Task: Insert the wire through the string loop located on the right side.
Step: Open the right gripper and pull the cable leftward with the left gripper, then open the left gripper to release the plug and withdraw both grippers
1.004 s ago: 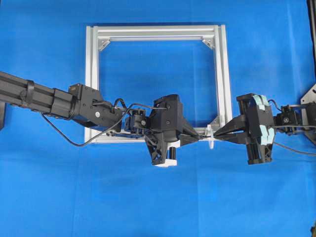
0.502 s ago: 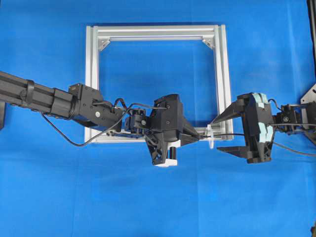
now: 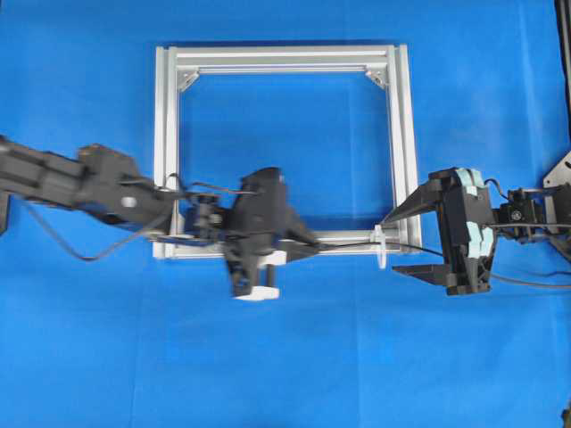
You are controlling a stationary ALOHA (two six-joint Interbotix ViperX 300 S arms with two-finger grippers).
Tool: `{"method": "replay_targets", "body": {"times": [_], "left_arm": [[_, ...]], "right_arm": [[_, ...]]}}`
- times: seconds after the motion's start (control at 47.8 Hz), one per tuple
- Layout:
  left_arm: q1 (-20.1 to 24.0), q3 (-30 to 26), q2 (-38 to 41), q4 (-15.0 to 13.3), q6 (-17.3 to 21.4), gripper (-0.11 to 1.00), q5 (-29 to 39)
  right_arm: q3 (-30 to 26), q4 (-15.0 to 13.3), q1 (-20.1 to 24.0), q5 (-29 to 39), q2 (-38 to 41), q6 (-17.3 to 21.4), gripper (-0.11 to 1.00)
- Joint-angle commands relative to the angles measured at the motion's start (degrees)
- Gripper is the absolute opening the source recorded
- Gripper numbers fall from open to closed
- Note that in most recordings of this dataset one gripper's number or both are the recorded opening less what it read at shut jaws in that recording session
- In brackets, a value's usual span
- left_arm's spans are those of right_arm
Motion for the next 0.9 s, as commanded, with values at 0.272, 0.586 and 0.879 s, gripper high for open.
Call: {"method": "replay_targets", "body": {"times": [0.272, 0.586, 0.879], "left_arm": [[-3.1, 19.6, -13.7, 0.2, -0.8, 0.08, -8.8], [-4.3, 31.6, -21.7, -0.1, -2.3, 0.08, -9.1], [-4.3, 38.1, -27.0, 0.0, -5.0, 0.08, -9.1]], "right_arm": [[-0.8, 0.0, 0.4, -0.1, -0.4, -0.1, 0.96], [-1.4, 0.0, 0.5, 0.6, -0.4, 0.0, 0.96], [-2.0, 0.0, 0.4, 1.5, -0.4, 0.0, 0.96]]}}
